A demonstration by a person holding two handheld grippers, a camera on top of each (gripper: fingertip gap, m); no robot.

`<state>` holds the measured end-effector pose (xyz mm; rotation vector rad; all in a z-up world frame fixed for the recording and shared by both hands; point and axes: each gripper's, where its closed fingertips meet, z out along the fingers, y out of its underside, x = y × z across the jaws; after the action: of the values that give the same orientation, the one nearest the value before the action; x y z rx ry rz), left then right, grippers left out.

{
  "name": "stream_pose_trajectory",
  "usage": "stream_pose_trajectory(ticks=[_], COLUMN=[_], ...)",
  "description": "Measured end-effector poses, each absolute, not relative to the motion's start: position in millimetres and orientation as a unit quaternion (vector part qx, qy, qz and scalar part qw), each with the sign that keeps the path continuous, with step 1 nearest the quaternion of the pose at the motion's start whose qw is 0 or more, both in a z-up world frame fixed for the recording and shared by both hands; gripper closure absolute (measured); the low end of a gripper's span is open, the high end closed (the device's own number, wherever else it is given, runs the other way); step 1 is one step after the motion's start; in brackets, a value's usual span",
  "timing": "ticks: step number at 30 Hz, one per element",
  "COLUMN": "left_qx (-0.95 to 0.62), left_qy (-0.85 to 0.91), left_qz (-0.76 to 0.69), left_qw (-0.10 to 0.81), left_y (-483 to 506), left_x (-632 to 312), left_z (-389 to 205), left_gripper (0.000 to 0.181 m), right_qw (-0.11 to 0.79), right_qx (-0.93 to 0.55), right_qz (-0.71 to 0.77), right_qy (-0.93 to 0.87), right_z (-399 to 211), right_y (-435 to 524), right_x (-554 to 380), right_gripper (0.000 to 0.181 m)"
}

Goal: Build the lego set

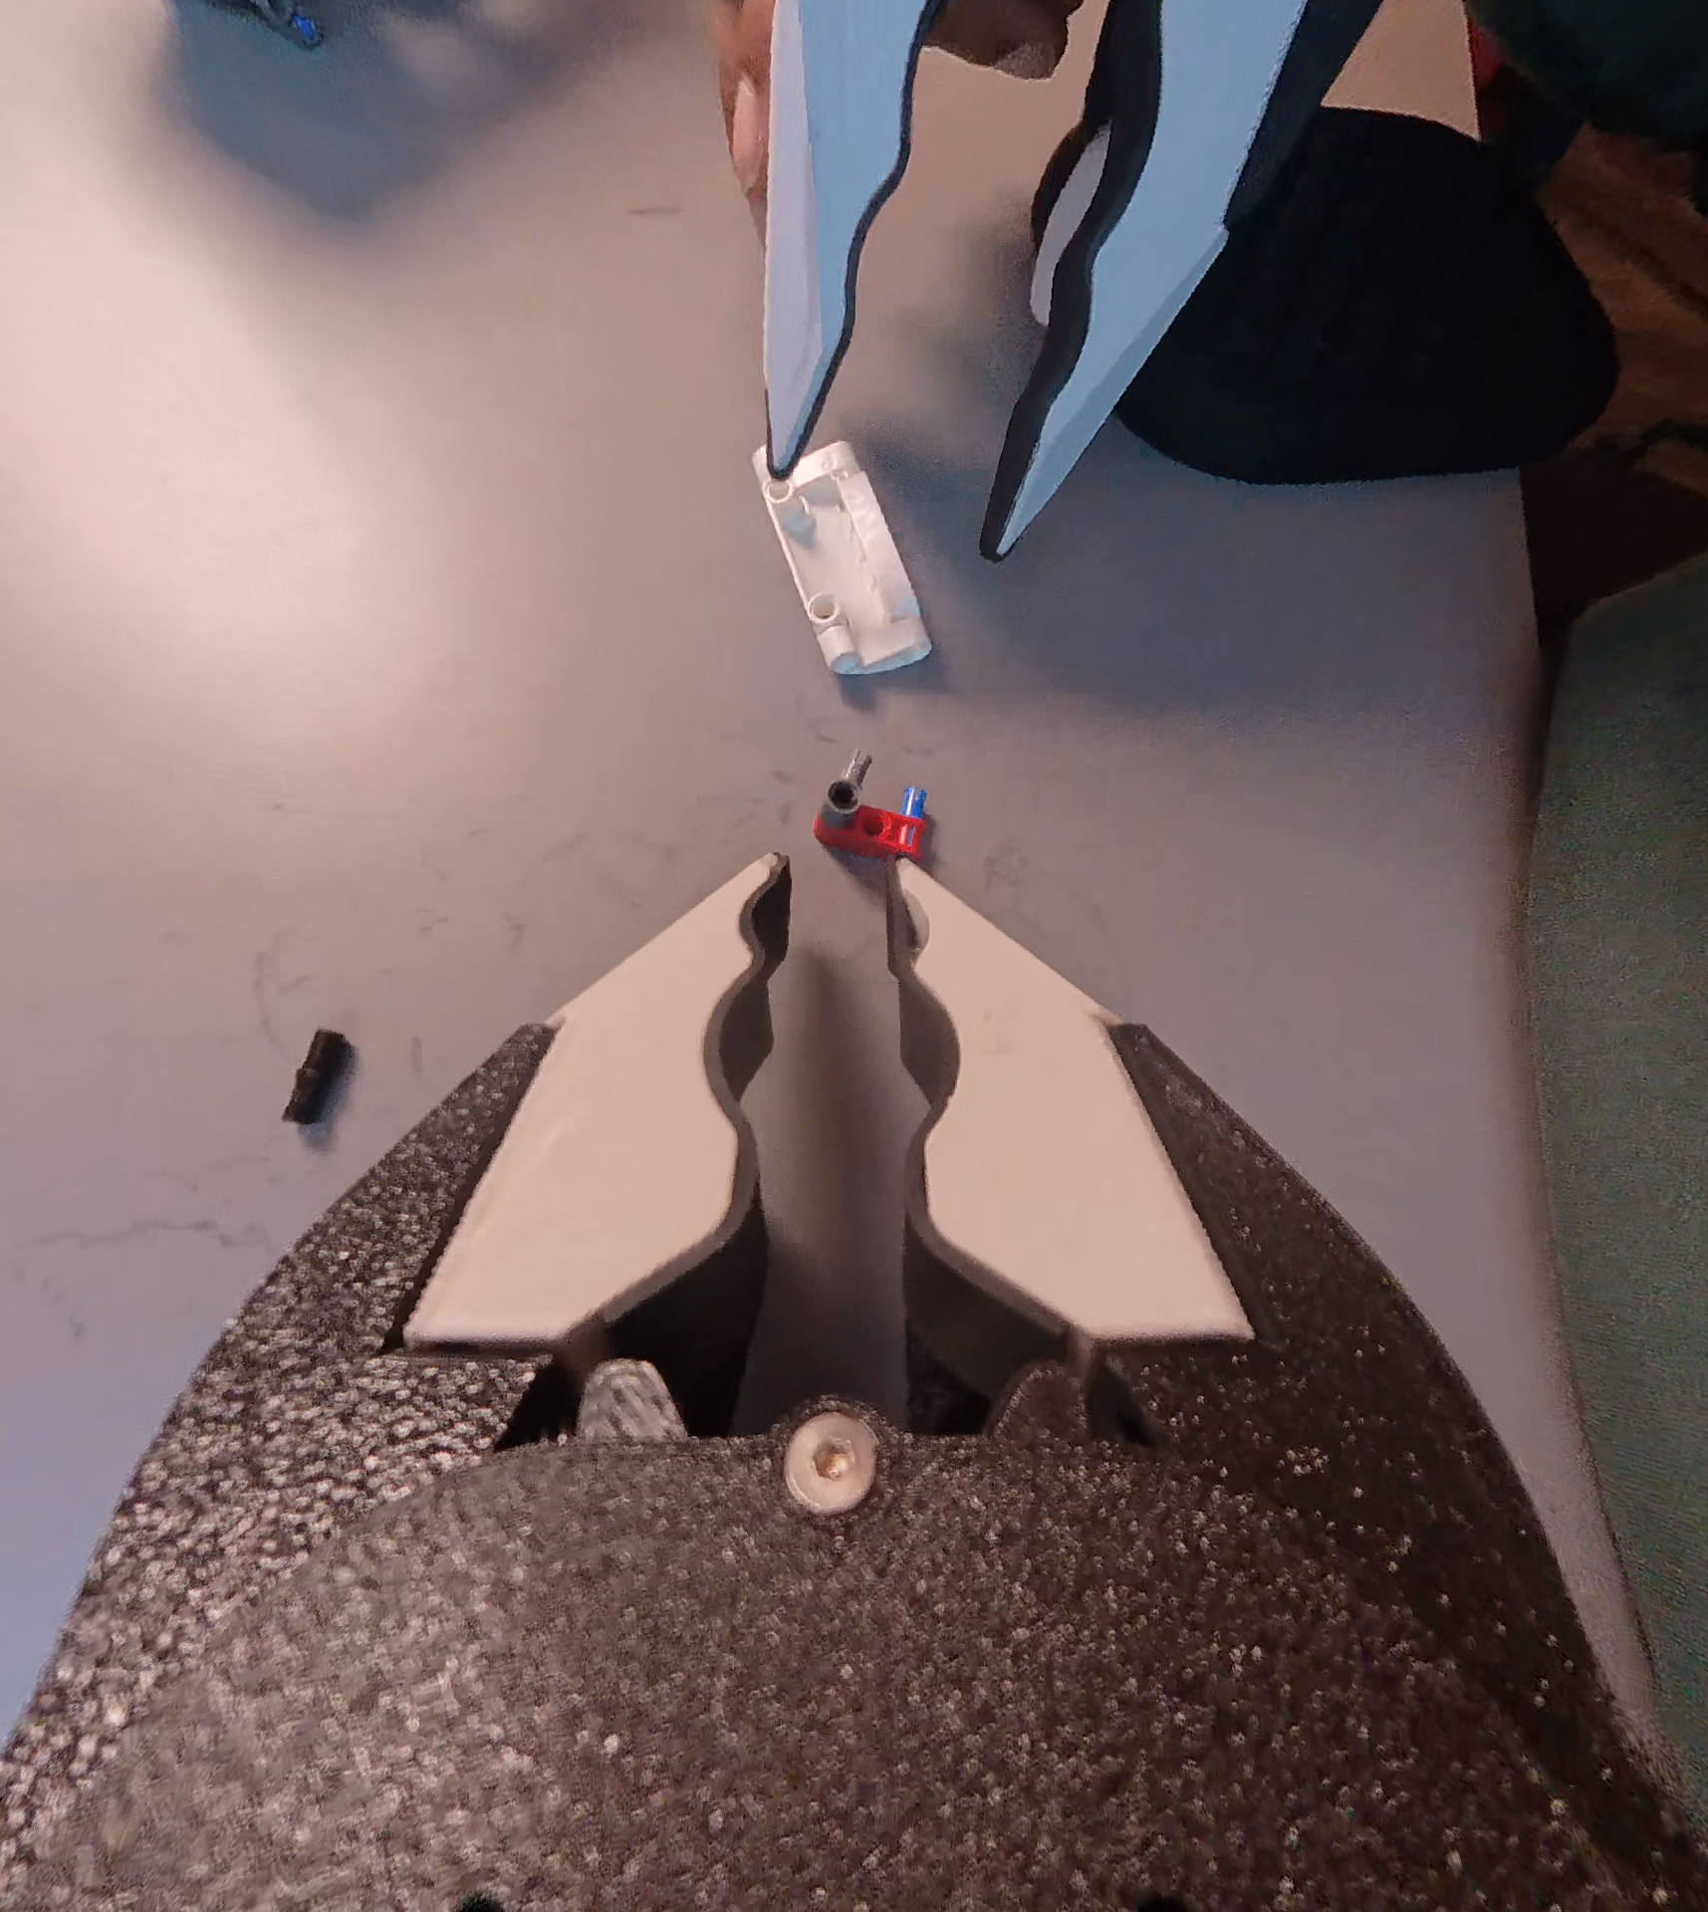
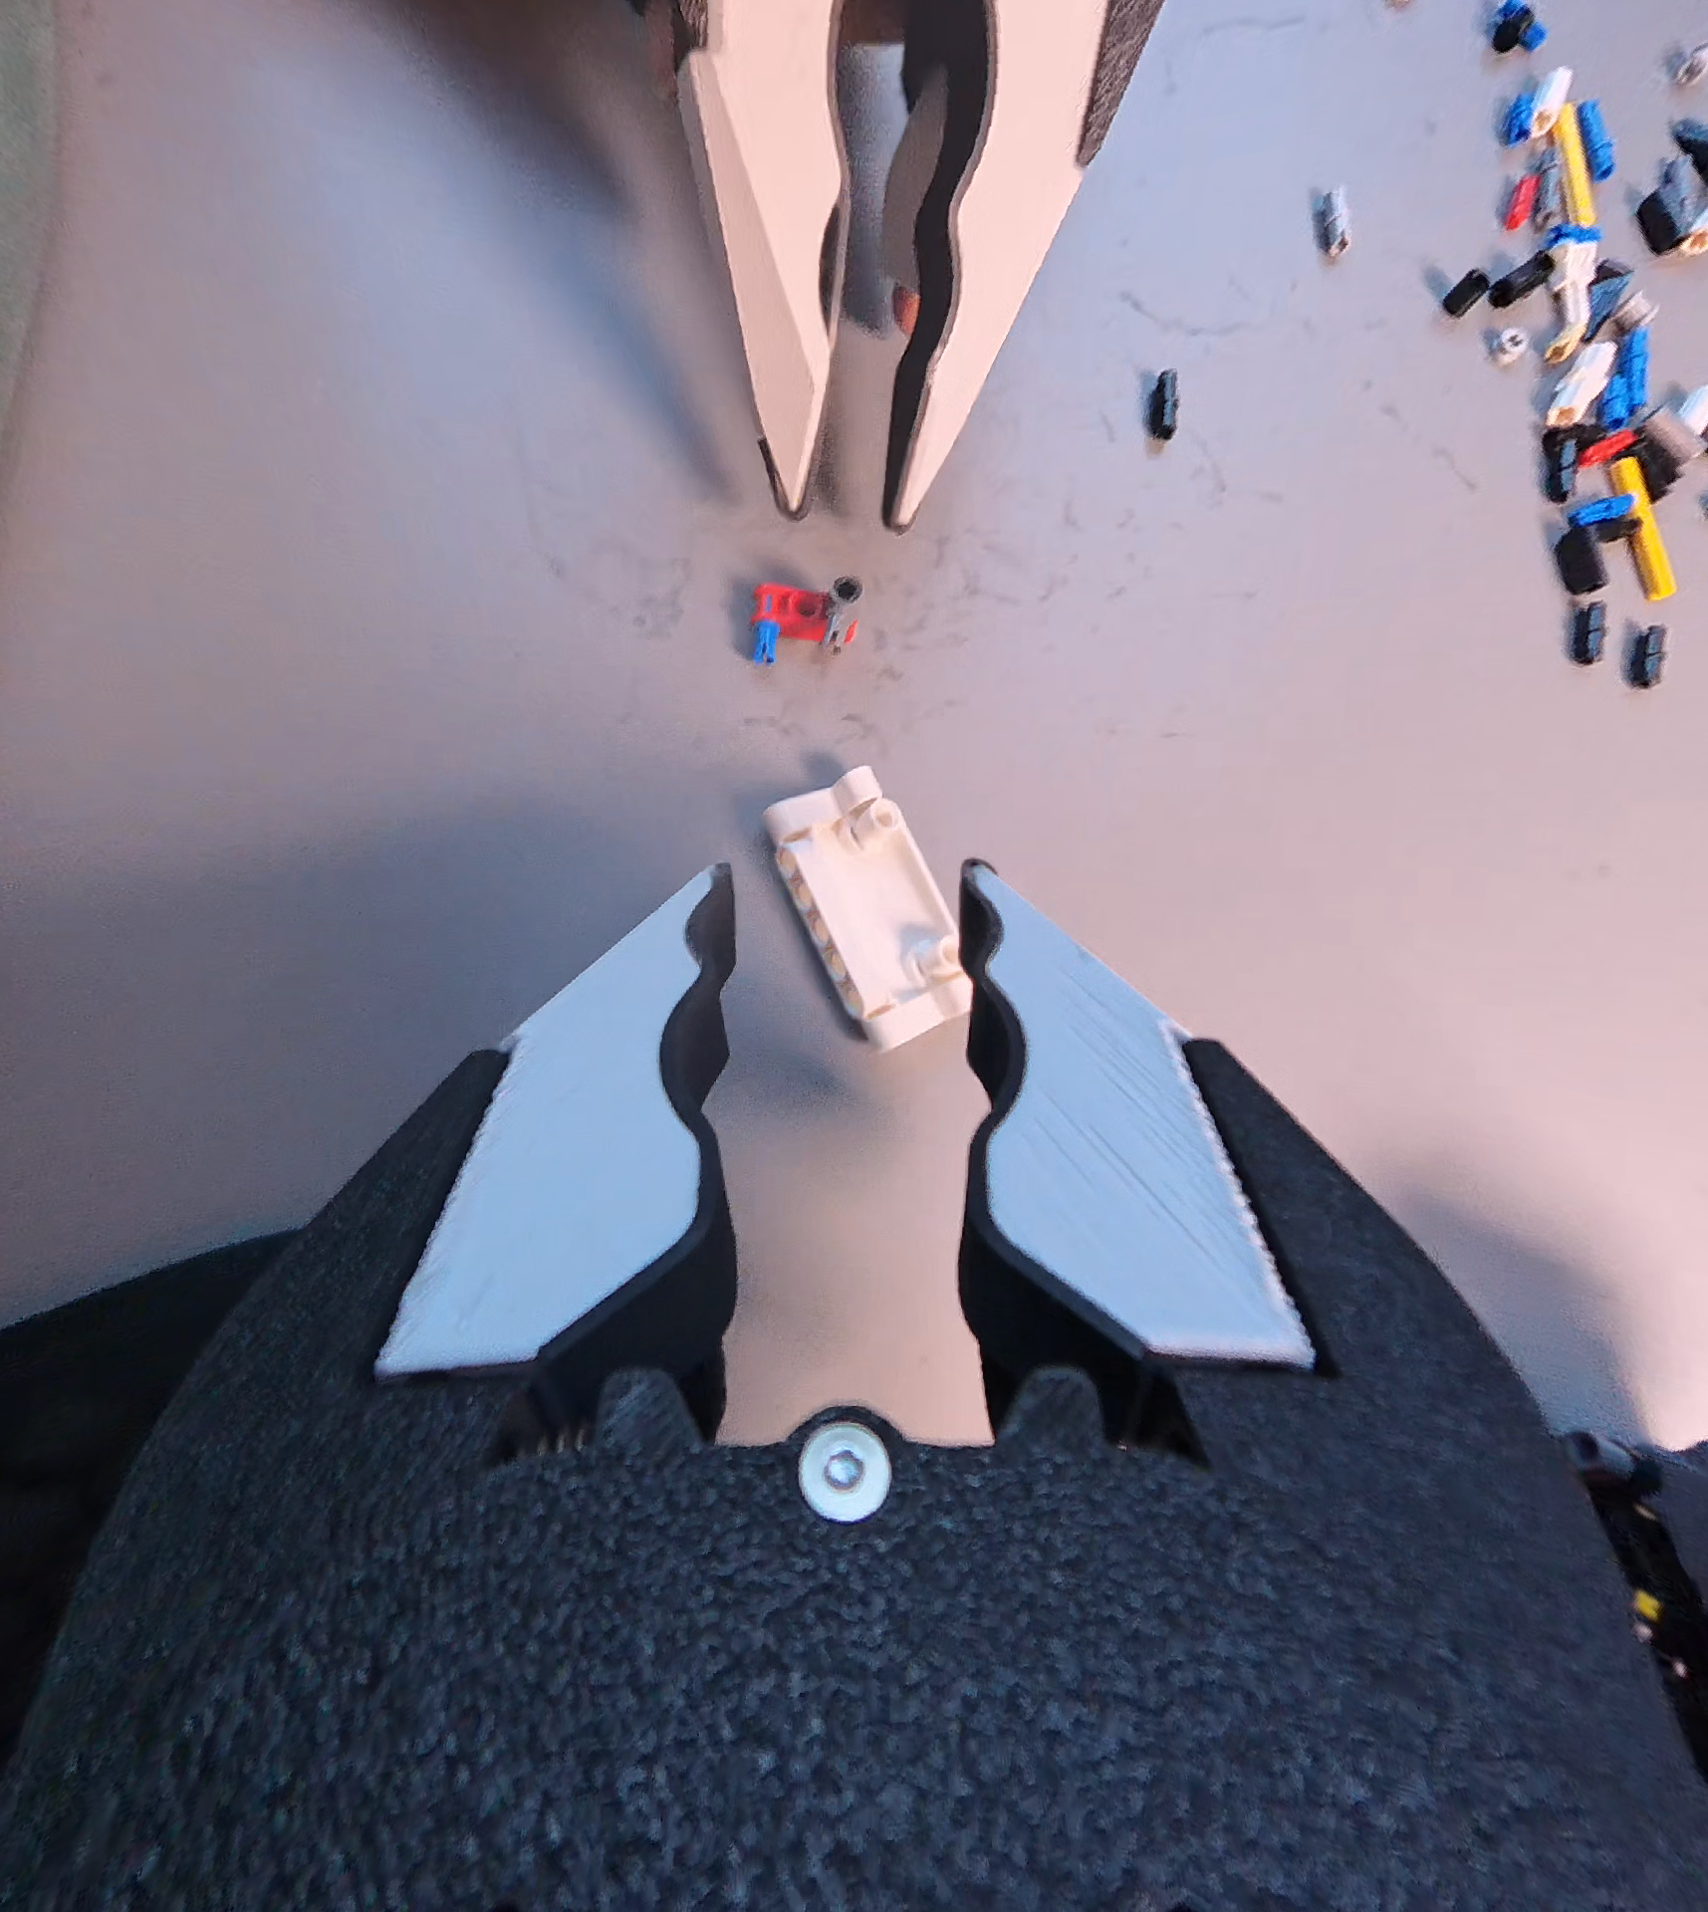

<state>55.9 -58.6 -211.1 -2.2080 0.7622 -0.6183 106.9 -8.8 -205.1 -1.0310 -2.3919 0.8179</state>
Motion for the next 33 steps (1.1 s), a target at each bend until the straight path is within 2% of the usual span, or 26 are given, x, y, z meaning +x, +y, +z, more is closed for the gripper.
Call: stream_pose_trajectory(ticks=[6,10,13,24,33], left_qx=[-0.839,-0.837,-0.838,-0.851,-0.865], left_qy=[0.353,0.357,0.358,0.322,0.287], left_qz=[-0.223,-0.24,-0.234,-0.244,-0.237], left_qw=[0.348,0.339,0.34,0.335,0.335], left_y=[-46.9,-47.3,-49.3,-50.1,-49.4], left_x=[63.4,70.7,72.3,75.2,75.5], left_z=[-216.3,-218.4,-219.1,-219.0,-218.9], left_gripper=[0.157,0.172,0.174,0.174,0.174], right_qw=[0.17,0.125,0.132,0.197,0.209], right_qx=[-0.361,-0.35,-0.356,-0.424,-0.452], right_qz=[0.292,0.291,0.299,0.281,0.277], right_qy=[-0.869,-0.882,-0.876,-0.838,-0.822], right_z=[-214.2,-224.6,-224.3,-223.1,-223.2], right_y=[3.6,-1.4,-6.4,-25.1,-27.5], right_x=[105.7,105.4,102.6,95.8,94.3], right_gripper=[0.134,0.14,0.149,0.151,0.151])
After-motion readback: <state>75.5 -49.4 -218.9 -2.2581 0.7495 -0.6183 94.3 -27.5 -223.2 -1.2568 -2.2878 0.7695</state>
